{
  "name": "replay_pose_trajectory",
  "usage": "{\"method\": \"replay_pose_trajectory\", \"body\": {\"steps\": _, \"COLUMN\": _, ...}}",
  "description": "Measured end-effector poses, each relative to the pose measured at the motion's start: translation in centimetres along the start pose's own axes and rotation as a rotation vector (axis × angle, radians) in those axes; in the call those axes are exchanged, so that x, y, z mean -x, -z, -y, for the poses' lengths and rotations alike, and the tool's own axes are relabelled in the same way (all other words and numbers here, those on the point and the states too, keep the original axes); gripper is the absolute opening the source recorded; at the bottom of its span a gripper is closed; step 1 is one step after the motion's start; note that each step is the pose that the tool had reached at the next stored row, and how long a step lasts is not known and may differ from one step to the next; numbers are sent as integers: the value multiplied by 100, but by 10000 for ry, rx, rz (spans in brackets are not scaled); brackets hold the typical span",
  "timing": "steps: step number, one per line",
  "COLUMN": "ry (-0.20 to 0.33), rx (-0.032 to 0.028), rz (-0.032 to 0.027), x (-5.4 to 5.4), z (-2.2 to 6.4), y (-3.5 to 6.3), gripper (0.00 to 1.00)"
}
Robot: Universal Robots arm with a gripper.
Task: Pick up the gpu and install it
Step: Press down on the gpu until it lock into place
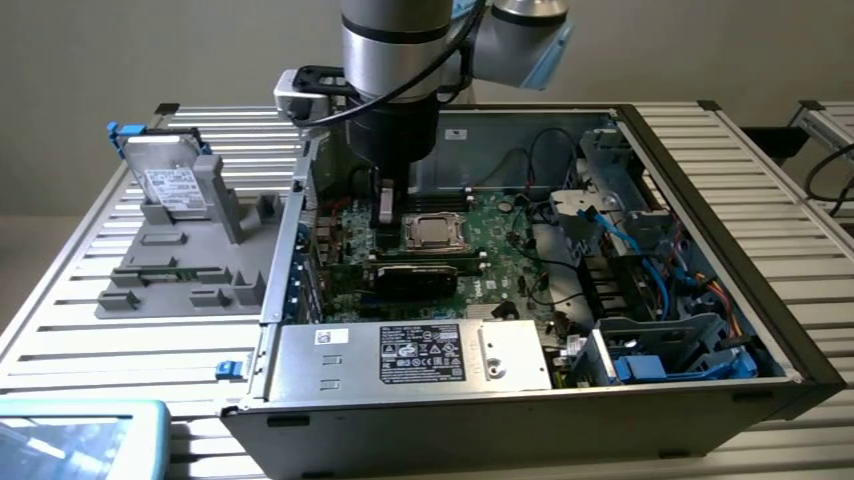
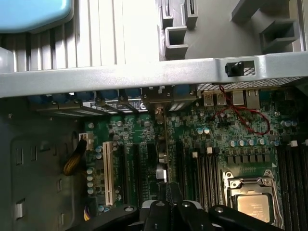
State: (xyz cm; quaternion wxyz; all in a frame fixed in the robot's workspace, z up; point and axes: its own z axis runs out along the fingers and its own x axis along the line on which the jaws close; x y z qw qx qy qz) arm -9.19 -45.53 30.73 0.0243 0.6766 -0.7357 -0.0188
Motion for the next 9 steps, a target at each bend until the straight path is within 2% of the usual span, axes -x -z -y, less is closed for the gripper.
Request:
{"method": "replay_pose_trajectory", "body": {"steps": 2, "ry": 2, "rx": 22, "rz": 17, "x": -11, "z": 20, "y": 1, "gripper": 12}}
{"method": "replay_pose_trajectory", "body": {"steps": 9, "ry": 2, "rx": 52, "rz": 14, "x": -11, "z": 22, "y": 1, "gripper": 12}}
